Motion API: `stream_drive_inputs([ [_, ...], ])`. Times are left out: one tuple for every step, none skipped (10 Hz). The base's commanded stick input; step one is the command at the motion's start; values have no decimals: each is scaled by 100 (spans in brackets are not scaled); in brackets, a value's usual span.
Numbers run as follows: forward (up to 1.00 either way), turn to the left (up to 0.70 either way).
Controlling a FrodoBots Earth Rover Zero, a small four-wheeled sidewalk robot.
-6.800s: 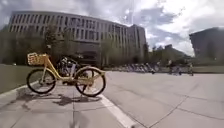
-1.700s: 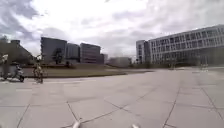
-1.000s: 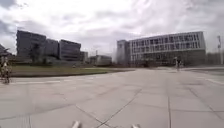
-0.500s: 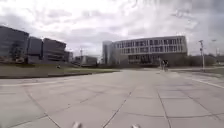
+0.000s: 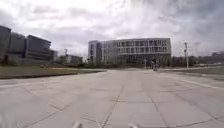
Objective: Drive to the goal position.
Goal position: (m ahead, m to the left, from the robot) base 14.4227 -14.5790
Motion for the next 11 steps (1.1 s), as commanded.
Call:
stream_drive_inputs([
  [70,0],
  [70,0],
  [70,0],
  [70,0],
  [70,0],
  [70,0],
  [70,0],
  [70,0],
  [70,0],
  [70,0],
  [70,0],
])
